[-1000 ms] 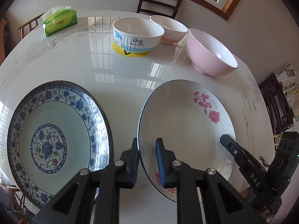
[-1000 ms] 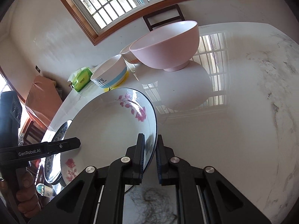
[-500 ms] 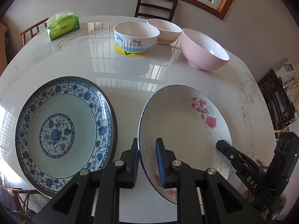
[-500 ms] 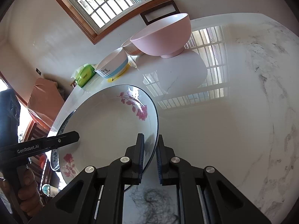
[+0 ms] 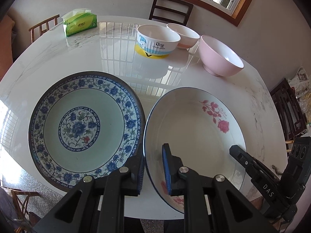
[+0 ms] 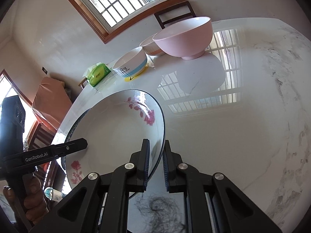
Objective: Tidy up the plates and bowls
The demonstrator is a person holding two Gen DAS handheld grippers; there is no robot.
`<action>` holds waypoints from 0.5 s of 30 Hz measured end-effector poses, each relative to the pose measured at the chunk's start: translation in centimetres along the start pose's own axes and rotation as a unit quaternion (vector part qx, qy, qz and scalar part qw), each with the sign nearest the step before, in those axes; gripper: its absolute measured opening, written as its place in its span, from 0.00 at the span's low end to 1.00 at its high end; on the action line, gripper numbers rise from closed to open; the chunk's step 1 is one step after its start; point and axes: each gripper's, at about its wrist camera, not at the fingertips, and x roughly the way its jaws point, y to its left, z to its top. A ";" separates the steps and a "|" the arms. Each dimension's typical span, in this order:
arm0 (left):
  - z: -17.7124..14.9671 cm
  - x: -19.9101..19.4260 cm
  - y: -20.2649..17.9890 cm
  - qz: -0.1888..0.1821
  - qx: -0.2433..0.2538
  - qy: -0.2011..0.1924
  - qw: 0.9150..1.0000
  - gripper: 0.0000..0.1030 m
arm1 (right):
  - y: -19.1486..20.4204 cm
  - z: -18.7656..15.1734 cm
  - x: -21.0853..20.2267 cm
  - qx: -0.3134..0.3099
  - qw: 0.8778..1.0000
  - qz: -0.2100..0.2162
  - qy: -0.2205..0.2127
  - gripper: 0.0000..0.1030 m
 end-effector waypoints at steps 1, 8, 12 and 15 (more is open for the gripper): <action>-0.1 -0.2 0.3 0.000 -0.002 -0.001 1.000 0.17 | 0.2 -0.1 0.0 -0.002 1.000 0.001 0.001 0.12; -0.7 -1.3 2.4 0.001 -0.018 -0.005 1.000 0.17 | 2.0 -0.6 0.3 -0.016 1.000 0.006 0.011 0.13; -0.9 -1.6 3.6 0.002 -0.030 -0.005 1.000 0.17 | 3.1 -0.8 0.5 -0.027 0.999 0.008 0.017 0.13; -1.2 -1.8 4.5 0.002 -0.040 -0.005 0.999 0.17 | 3.9 -1.0 0.6 -0.034 0.999 0.010 0.020 0.13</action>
